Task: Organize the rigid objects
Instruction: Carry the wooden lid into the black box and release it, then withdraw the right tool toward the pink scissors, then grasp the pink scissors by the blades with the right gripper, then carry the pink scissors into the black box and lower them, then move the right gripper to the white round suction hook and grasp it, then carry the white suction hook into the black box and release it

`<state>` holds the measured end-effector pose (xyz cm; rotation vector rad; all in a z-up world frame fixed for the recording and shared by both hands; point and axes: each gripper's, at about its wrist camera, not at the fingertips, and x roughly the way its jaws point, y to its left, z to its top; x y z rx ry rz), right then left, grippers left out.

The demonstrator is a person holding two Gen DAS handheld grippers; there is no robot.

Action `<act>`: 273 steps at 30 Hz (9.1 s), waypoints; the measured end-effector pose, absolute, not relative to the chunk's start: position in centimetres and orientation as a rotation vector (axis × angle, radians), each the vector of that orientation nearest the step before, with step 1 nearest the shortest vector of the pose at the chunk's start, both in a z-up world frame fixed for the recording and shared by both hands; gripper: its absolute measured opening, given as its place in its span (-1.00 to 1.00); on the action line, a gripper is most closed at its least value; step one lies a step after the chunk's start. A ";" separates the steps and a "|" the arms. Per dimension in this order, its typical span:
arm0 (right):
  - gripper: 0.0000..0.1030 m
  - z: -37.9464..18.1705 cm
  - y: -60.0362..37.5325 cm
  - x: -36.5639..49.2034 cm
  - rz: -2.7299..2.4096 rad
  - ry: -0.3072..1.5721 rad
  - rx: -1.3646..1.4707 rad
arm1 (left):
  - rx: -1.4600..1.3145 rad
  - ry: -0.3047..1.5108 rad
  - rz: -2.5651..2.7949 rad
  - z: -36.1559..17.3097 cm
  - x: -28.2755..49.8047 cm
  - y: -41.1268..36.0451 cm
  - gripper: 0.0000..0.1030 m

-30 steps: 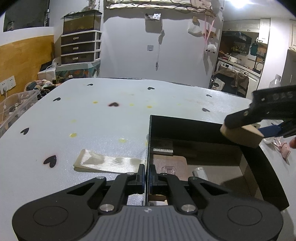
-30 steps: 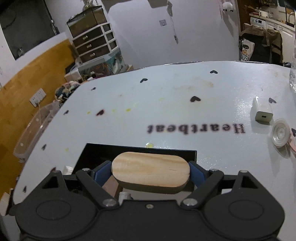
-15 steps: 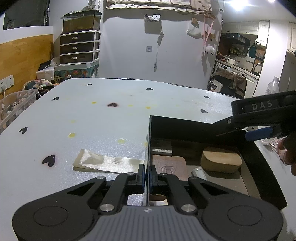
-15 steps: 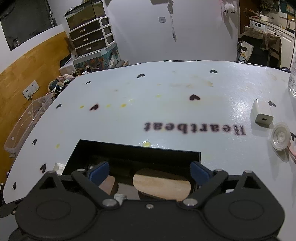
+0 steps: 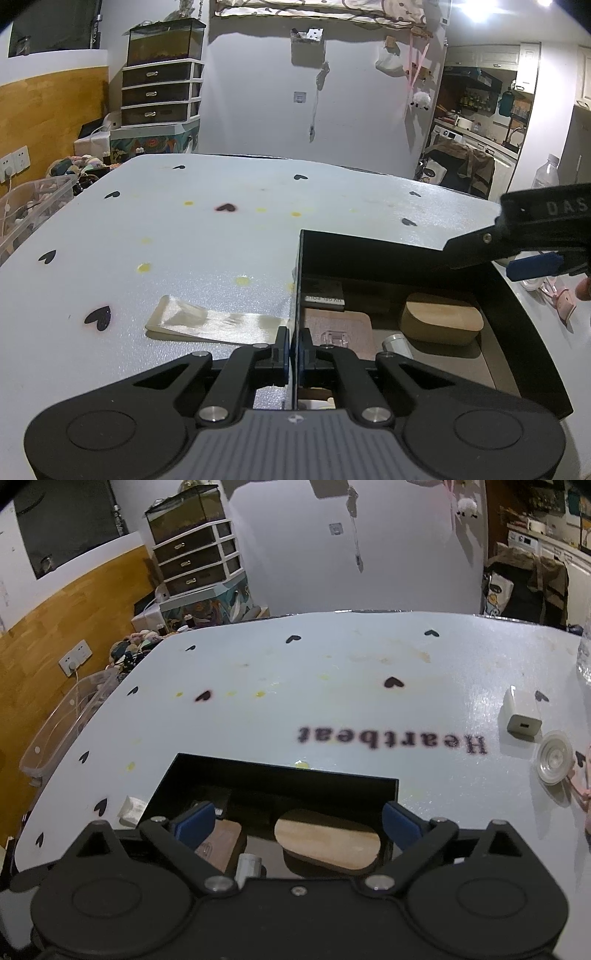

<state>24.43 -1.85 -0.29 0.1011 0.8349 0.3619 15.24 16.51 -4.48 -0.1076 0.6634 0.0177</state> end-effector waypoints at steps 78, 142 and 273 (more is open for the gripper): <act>-0.30 -8.7 -26.9 27.7 -0.121 0.710 0.121 | -0.086 0.702 0.085 -4.3 15.4 15.5 -0.92; 0.03 -1.2 -2.3 22.2 0.839 1.056 -0.349 | -0.120 0.685 0.039 -4.6 15.4 16.3 -0.92; 0.22 -0.6 -3.1 20.0 1.063 0.859 -0.387 | -0.105 0.689 0.067 -3.9 15.1 15.9 -0.92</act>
